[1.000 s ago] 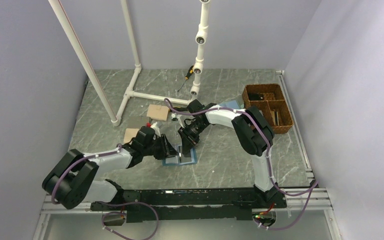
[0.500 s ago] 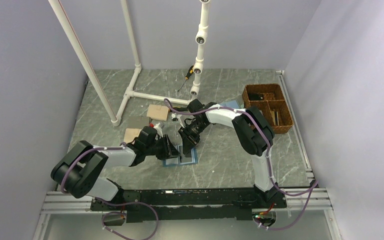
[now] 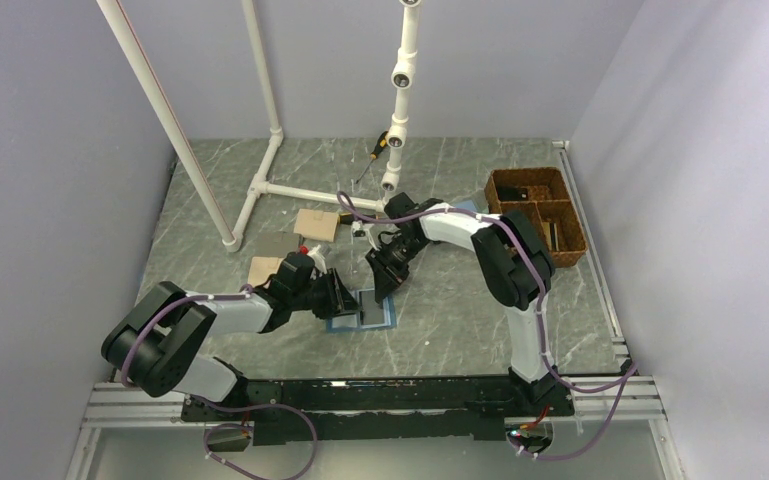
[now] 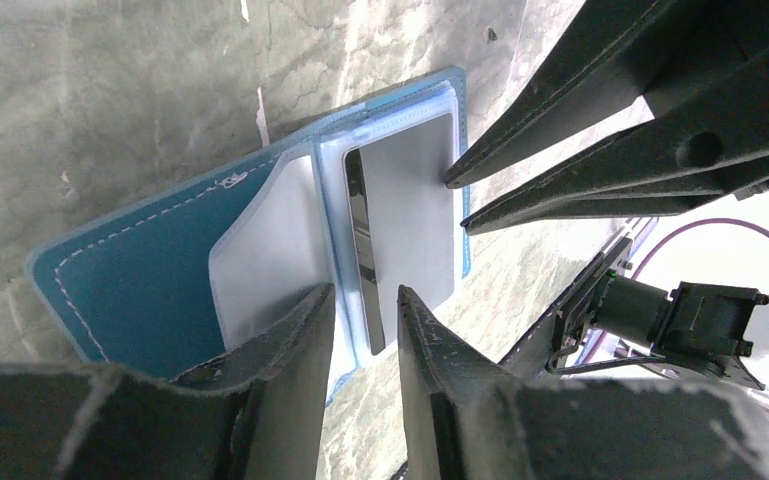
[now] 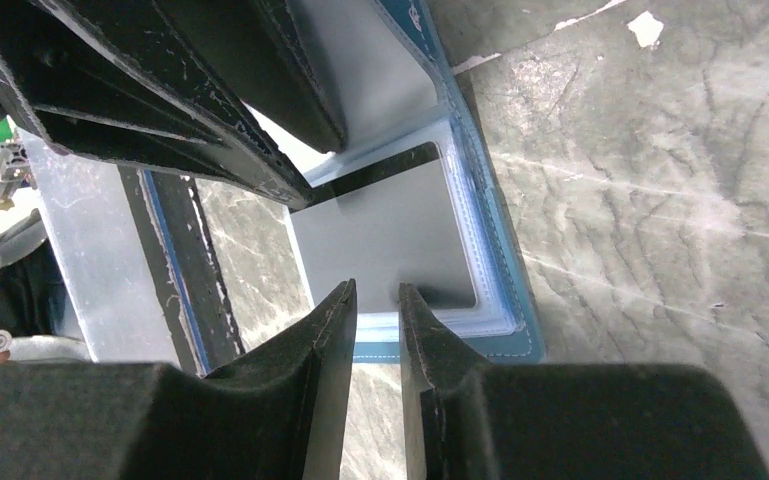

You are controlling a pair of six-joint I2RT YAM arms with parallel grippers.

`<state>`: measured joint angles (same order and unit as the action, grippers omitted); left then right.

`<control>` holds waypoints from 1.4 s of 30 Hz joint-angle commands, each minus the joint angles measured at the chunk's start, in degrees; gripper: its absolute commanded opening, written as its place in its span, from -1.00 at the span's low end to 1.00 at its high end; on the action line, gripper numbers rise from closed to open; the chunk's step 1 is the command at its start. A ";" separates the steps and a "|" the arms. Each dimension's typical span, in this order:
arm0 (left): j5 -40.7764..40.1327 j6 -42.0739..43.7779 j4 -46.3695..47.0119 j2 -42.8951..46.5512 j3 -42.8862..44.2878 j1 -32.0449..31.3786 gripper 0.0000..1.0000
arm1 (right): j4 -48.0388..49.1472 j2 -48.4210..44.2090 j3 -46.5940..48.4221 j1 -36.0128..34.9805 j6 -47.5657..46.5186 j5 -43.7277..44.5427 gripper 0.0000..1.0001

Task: Take the credit cards out of the card holder
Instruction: Remove the credit card from the card holder.

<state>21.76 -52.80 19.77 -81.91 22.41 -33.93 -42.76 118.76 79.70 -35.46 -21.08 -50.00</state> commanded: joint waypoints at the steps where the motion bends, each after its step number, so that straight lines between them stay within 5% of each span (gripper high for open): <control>1: 0.75 1.42 2.67 1.61 0.35 0.01 -0.31 | -1.35 -2.74 1.82 0.13 -2.04 0.61 -0.49; 17: 0.67 1.55 2.91 0.86 0.56 0.01 -0.31 | -0.90 -2.72 1.84 0.13 -0.58 6.99 -0.49; 42: -0.75 -0.53 2.76 -1.44 0.48 0.06 -0.32 | 2.44 1.36 0.63 -2.08 5.11 2.63 -0.54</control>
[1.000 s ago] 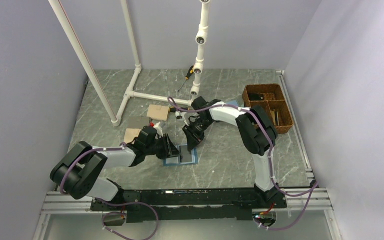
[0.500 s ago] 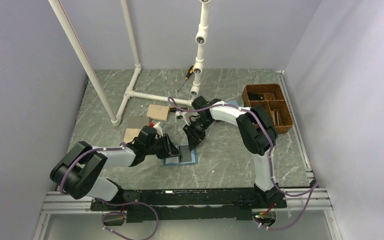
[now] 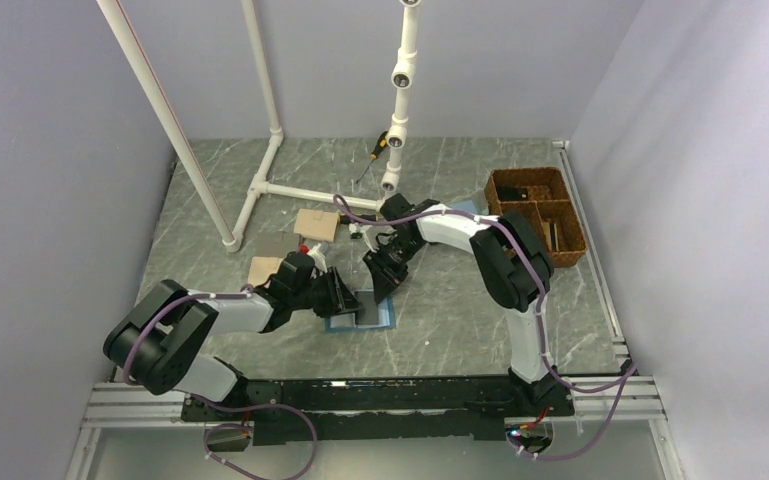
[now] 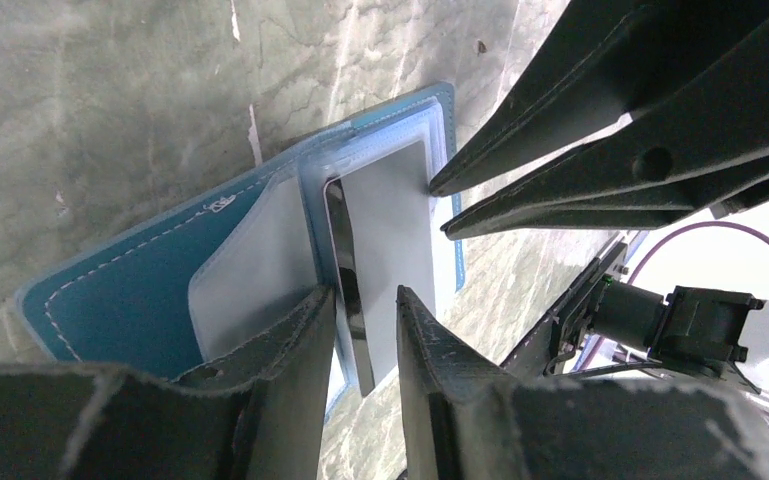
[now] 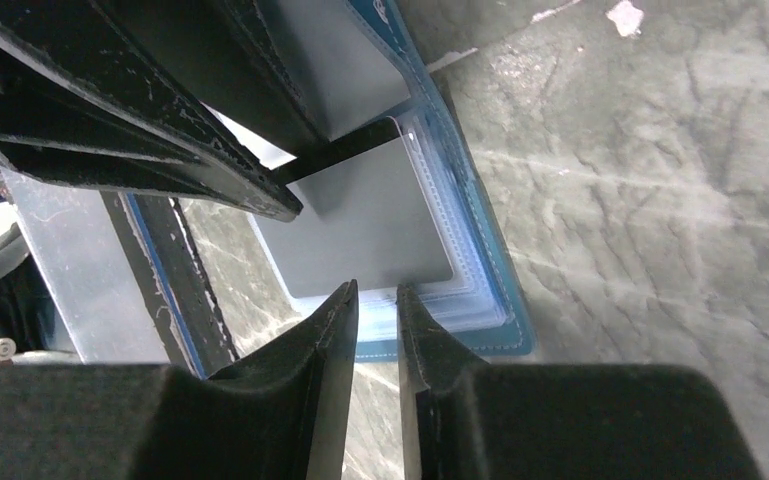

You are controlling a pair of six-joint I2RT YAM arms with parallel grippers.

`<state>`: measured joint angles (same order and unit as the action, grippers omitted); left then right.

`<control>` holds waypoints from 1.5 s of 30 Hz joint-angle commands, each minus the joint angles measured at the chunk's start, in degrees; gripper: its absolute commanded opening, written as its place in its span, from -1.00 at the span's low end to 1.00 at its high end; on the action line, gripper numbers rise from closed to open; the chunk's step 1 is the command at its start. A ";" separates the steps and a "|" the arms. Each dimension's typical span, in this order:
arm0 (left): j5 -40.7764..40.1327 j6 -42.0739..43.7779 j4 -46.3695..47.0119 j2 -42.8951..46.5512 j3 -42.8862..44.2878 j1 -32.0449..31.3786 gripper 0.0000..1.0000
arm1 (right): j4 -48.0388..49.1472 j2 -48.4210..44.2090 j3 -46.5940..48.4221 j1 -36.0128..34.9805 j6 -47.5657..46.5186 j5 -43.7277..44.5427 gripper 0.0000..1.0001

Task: Take the credit cards out of the card holder
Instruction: Remove the credit card from the card holder.

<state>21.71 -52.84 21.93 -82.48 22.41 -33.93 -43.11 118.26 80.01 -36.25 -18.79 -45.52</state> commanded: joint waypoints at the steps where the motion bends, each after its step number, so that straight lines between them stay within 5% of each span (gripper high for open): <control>1: -1.05 -0.84 0.61 -0.92 0.32 0.09 -0.33 | 3.08 2.11 0.20 -1.33 3.44 -1.92 -0.55; 13: -2.36 -2.76 0.99 1.17 -1.37 0.61 -0.69 | 5.19 3.55 -0.03 -1.54 6.03 1.77 -0.62; 17: -0.17 -3.81 4.66 1.55 -3.00 1.52 -1.00 | 5.07 3.93 0.06 -1.54 6.05 3.74 -0.62; 28: 6.10 -5.08 15.62 0.54 -6.78 4.90 -1.00 | 1.97 2.53 1.29 -1.32 1.39 -0.83 -0.36; 45: 8.35 14.92 6.60 14.84 -6.33 4.93 -1.00 | -6.78 -9.75 1.39 7.40 -13.20 -16.41 0.22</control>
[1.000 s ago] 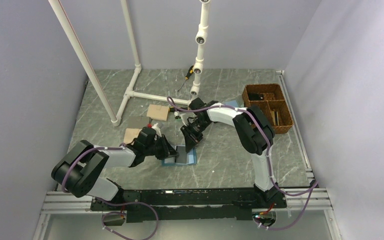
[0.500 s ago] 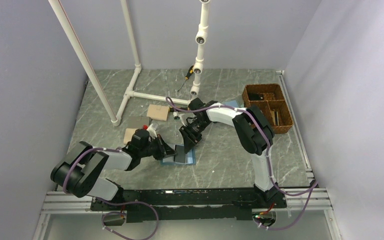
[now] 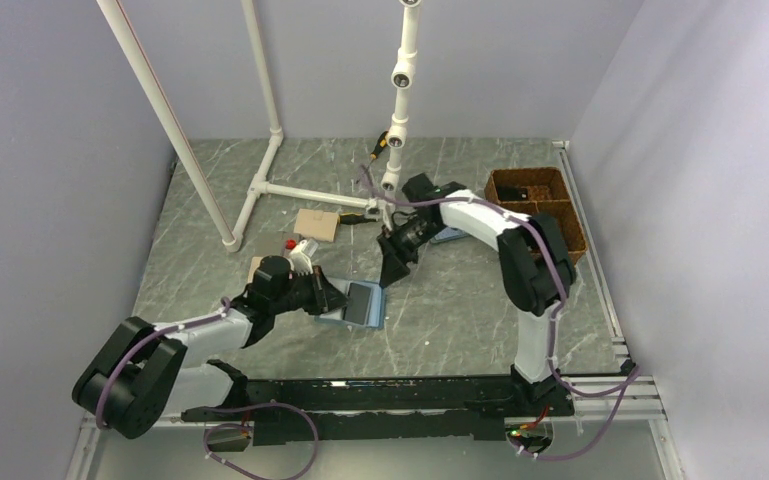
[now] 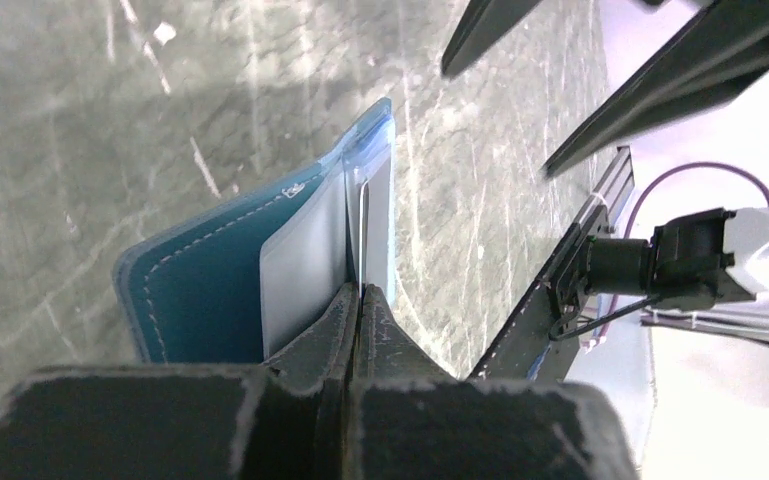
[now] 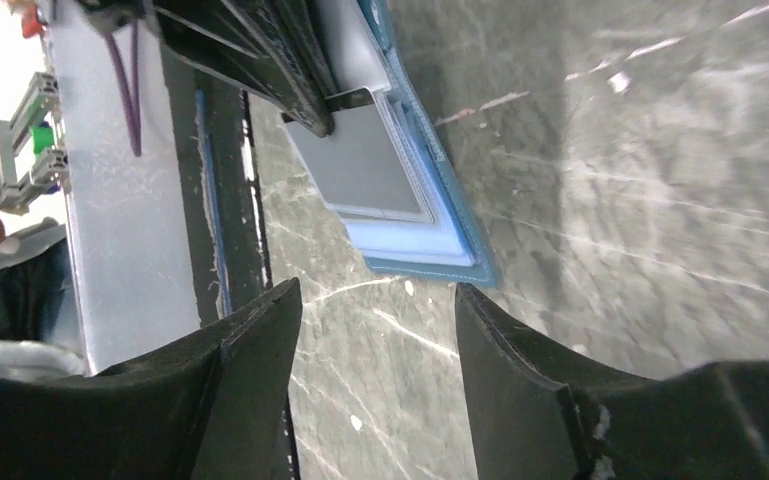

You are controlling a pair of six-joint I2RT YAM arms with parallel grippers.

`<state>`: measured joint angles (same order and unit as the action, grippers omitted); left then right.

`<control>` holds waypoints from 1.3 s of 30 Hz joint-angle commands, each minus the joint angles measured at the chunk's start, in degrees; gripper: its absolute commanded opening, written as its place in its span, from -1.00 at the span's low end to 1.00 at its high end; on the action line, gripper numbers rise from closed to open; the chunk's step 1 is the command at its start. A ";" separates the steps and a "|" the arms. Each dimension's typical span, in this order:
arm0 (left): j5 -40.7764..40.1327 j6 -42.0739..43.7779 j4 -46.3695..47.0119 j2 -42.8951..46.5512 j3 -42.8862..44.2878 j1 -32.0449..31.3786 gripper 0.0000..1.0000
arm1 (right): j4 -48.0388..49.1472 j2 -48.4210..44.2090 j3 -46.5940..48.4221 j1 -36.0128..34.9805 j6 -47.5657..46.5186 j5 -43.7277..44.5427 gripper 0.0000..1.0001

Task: Take the credit cards out of the card holder
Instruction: Remove the credit card from the card holder.

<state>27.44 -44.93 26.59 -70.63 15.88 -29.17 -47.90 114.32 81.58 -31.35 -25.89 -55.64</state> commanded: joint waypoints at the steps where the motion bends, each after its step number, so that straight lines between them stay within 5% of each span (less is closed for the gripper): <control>1: 3.43 7.57 2.88 3.56 -0.06 0.18 -1.00 | -2.83 -5.90 -0.12 2.68 -7.11 -7.06 0.24; 16: 12.40 9.23 11.43 7.01 -0.96 0.08 -1.00 | -3.45 -5.72 -0.53 0.58 -8.51 -6.19 0.44; 28: 10.71 8.89 11.51 9.91 -1.67 0.08 -1.00 | -9.70 -3.66 1.39 -3.43 -15.99 -8.86 0.33; 33: 9.82 8.88 11.65 11.57 -2.49 0.08 -1.00 | -10.63 -4.02 1.30 -3.54 -17.70 -9.99 0.02; 39: 10.73 8.42 12.19 11.49 -2.59 0.09 -0.97 | -12.08 -3.85 2.03 -4.19 -19.08 -10.76 -0.72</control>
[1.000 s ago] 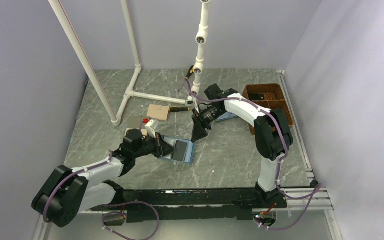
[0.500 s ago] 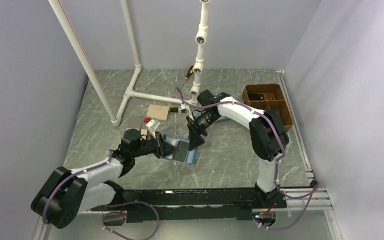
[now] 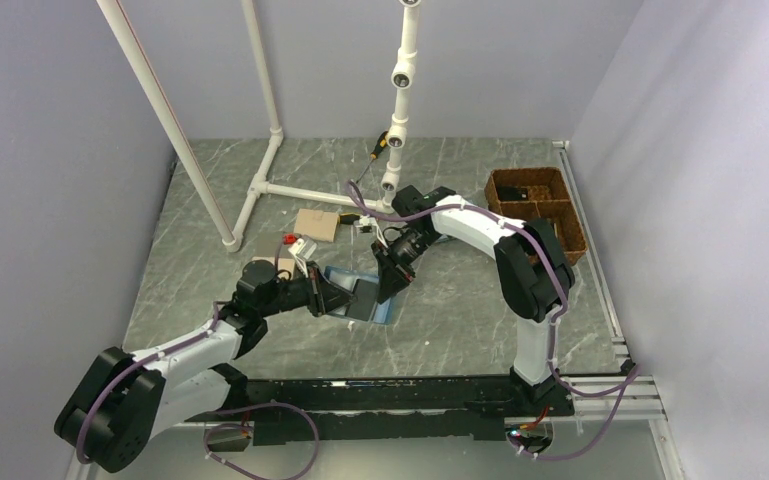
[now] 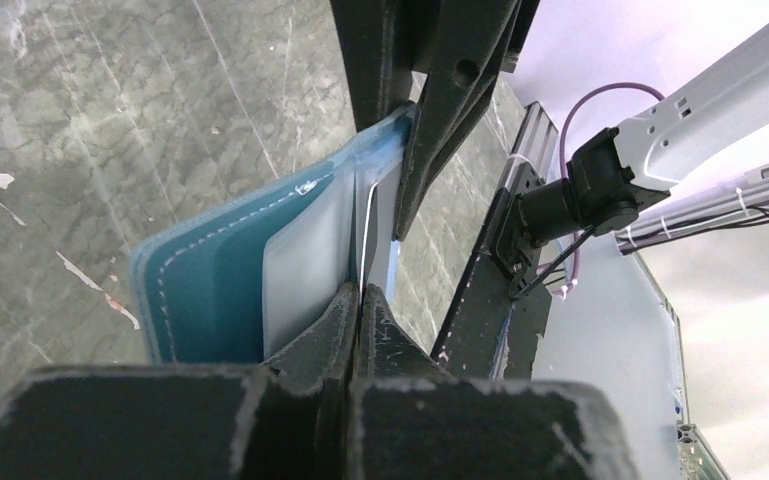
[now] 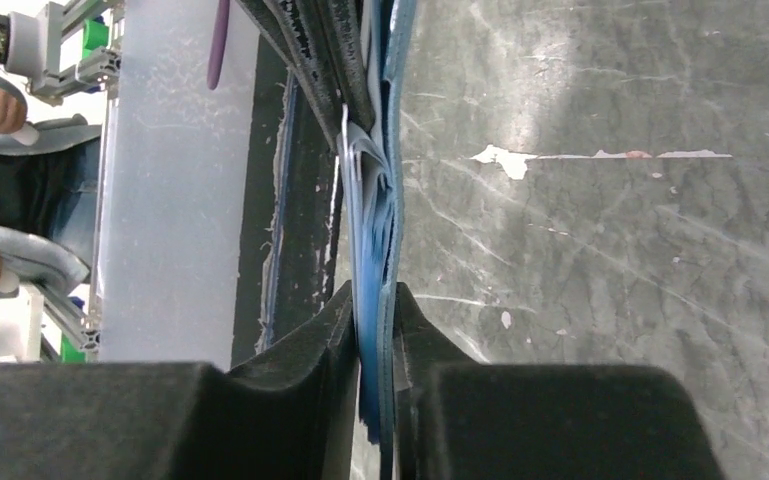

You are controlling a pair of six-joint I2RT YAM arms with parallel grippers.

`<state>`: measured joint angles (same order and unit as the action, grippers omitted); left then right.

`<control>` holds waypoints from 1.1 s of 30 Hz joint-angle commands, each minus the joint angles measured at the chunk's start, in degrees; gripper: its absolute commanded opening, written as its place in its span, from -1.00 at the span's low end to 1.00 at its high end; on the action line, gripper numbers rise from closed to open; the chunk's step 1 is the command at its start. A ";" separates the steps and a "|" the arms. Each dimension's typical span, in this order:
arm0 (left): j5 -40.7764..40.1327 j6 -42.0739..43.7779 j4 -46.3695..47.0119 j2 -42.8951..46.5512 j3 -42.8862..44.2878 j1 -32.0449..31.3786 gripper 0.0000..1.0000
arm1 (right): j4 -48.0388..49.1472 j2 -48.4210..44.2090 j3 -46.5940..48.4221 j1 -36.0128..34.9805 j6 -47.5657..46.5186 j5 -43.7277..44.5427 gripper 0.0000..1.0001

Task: Take the credit cards out of the card holder
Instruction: Remove the credit card from the card holder.

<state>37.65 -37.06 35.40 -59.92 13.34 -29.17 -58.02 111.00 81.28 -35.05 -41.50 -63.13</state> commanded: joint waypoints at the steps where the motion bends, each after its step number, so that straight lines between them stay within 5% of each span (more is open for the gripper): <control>1: 0.61 0.27 3.32 0.64 0.00 0.12 -0.90 | -2.45 -0.45 2.51 -0.54 -4.00 -3.42 -0.78; 5: 1.27 -1.40 3.43 -0.10 0.36 0.17 -0.66 | -4.83 -0.43 3.17 -0.55 -6.82 -4.29 -0.90; 13: 5.92 -5.81 11.15 -3.15 -0.24 0.76 -0.68 | -7.07 -0.10 3.80 -0.55 -9.11 -5.01 -0.92; 19: 8.65 -6.88 12.78 -3.81 -0.17 1.37 -1.00 | -7.20 0.13 3.83 -0.55 -9.07 -5.05 -0.92; 23: 9.15 -7.00 12.14 -3.36 -0.23 1.69 -1.00 | -7.02 0.56 3.89 -0.47 -8.72 -4.77 -0.90; 33: 6.87 -6.45 7.60 0.19 -0.80 2.47 -1.00 | -7.75 0.77 3.72 -0.53 -9.48 -5.07 -0.39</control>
<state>45.12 -43.18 41.87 -62.11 12.97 -27.16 -65.58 111.74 83.22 -35.16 -48.40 -65.84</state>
